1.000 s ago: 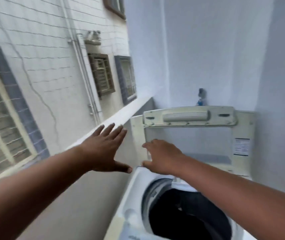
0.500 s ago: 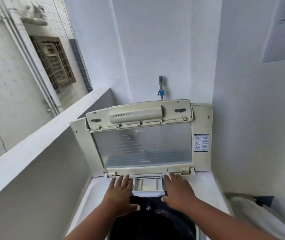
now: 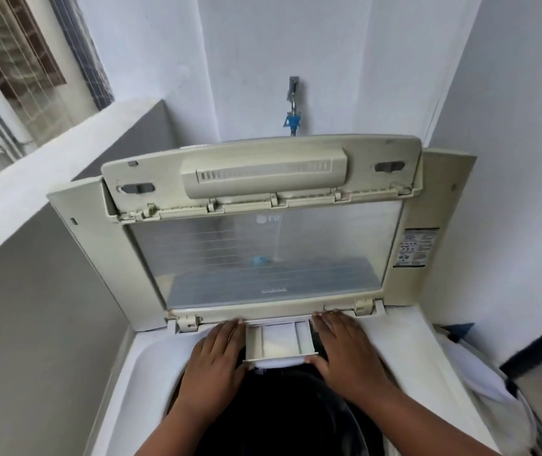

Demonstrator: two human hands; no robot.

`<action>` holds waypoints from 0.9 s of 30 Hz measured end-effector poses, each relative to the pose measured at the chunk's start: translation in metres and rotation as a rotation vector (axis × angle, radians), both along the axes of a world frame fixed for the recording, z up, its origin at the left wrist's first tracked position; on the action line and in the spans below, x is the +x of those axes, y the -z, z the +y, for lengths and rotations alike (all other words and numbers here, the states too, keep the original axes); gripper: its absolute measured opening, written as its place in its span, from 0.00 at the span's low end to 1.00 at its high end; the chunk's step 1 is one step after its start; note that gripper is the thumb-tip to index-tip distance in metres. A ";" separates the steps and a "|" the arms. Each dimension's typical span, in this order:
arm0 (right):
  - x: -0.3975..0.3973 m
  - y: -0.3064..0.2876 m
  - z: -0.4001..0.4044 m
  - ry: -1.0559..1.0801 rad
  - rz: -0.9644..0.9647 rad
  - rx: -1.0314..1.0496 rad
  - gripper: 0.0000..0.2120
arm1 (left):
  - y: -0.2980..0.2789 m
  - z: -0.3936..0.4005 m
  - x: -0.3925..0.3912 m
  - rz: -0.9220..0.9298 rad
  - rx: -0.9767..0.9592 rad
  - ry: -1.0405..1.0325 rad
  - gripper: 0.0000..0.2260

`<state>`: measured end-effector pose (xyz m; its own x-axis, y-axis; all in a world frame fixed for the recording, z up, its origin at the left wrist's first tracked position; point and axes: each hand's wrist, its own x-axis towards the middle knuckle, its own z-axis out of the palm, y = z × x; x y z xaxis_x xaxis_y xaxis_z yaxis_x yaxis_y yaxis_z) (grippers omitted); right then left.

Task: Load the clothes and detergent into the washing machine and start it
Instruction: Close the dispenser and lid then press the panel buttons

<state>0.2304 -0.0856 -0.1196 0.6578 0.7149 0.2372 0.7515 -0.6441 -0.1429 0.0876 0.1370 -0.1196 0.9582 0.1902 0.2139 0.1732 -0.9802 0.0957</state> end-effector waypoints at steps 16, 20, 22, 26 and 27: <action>0.019 0.011 0.012 0.094 -0.178 0.208 0.18 | 0.020 0.004 0.022 -0.349 -0.036 -0.120 0.19; 0.019 0.008 0.016 0.121 -0.181 0.208 0.17 | 0.021 0.001 0.026 -0.384 0.011 -0.170 0.16; 0.019 0.005 0.018 0.122 -0.166 0.221 0.17 | 0.020 0.002 0.026 -0.399 0.009 -0.171 0.14; 0.021 0.001 0.020 0.120 -0.129 0.245 0.15 | 0.018 0.006 0.029 -0.391 -0.011 -0.161 0.14; 0.021 0.000 0.020 0.120 -0.123 0.248 0.14 | 0.017 0.007 0.029 -0.388 -0.014 -0.159 0.14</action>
<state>0.2513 -0.0655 -0.1196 0.6896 0.5444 0.4776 0.6937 -0.6861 -0.2194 0.1171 0.1437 -0.1370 0.7657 0.3350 0.5491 0.2709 -0.9422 0.1971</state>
